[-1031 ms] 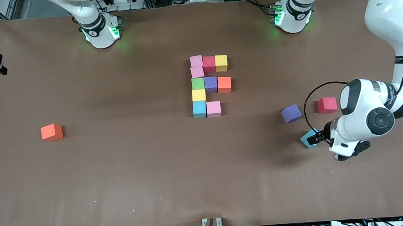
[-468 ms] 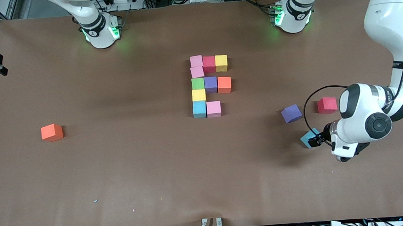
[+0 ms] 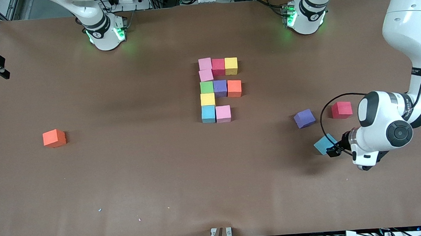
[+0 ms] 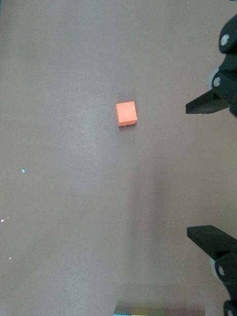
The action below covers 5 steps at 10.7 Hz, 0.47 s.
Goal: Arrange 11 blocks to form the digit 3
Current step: 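Grasp the cyan cube with the left gripper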
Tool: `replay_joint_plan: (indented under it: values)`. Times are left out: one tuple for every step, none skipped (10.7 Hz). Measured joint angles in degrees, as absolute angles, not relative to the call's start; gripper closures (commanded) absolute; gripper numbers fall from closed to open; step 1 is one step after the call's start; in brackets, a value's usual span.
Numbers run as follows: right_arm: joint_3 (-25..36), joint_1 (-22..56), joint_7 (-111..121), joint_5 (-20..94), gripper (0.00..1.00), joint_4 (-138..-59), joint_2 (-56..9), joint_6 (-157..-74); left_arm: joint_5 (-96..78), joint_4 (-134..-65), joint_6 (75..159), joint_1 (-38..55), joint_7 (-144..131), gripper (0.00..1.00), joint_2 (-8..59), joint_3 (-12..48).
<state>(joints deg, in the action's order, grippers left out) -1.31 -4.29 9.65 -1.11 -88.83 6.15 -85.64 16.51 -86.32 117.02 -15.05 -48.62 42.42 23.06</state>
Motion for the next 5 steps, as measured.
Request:
replay_joint_plan:
  values:
    - [-1.31,-4.29,9.65,-1.11,0.00,-88.89,6.15,-85.64,16.51,-86.32,117.02,-14.79,-49.06,0.00,42.60,23.08]
    - [-1.31,-4.29,9.65,-1.11,0.00,-88.96,6.15,-85.64,16.51,-86.33,117.03,-14.62,-49.28,0.00,42.89,23.09]
    - [-1.32,-4.29,9.65,-1.11,0.00,-89.02,6.15,-85.64,16.51,-86.33,117.03,-14.57,-49.33,0.00,43.45,23.09]
    - [-1.31,-4.29,9.65,-1.12,0.00,-89.06,6.15,-85.64,16.51,-86.33,117.11,-14.58,-49.34,0.00,44.15,23.08]
    - [-1.32,-4.29,9.65,-1.12,0.00,-89.09,6.15,-85.64,16.51,-86.33,117.46,-14.59,-49.34,0.00,44.88,23.08]
